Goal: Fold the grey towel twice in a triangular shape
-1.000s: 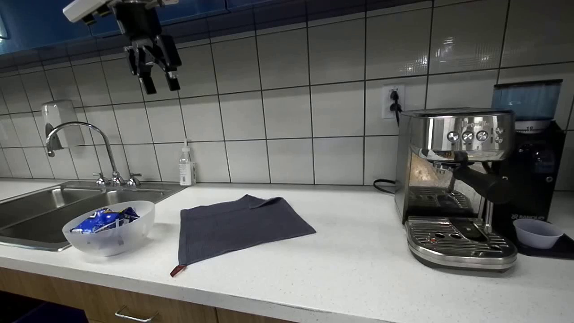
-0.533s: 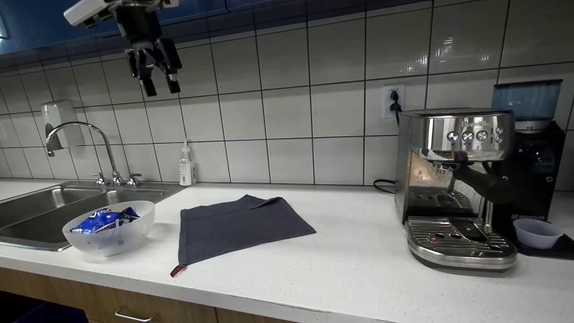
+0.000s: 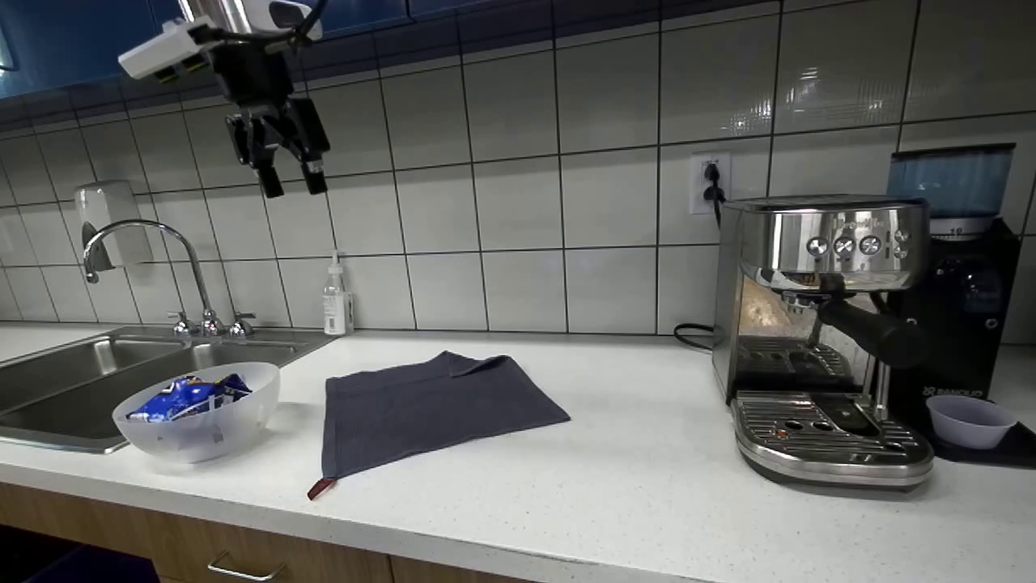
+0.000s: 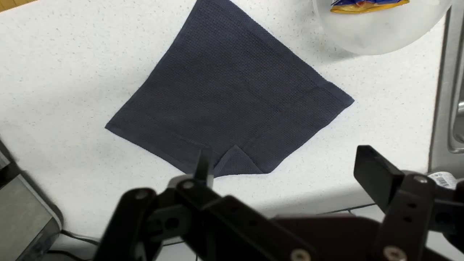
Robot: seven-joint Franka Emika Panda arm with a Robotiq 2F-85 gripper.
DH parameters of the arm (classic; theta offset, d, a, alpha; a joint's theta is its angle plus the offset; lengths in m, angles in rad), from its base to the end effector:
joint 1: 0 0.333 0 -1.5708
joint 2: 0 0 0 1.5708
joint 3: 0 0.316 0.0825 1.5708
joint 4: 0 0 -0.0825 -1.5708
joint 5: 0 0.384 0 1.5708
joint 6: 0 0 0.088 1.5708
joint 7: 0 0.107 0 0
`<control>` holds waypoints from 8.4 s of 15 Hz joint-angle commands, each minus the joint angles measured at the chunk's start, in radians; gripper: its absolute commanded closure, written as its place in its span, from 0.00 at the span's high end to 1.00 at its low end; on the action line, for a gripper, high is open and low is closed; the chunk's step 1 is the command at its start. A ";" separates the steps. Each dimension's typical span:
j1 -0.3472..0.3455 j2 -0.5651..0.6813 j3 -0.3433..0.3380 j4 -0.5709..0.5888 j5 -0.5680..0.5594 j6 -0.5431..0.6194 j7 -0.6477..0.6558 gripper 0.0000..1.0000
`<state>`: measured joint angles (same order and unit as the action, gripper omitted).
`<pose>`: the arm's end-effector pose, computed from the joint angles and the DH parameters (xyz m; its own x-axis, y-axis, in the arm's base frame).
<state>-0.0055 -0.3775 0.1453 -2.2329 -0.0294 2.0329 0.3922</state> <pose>0.4531 0.0684 0.5369 0.9522 -0.2392 0.1900 -0.2454 -0.9694 0.0096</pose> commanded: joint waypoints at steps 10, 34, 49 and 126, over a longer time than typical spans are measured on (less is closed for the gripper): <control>-0.005 0.064 -0.001 -0.105 -0.057 0.158 0.019 1.00; 0.005 0.458 -0.114 0.022 -0.065 0.387 0.097 1.00; 0.068 0.717 -0.214 0.227 -0.037 0.491 0.189 1.00; 0.082 1.185 -0.322 0.739 0.107 0.496 0.515 0.02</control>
<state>0.0787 0.8382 -0.1740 -1.4755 0.0608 2.5343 0.8932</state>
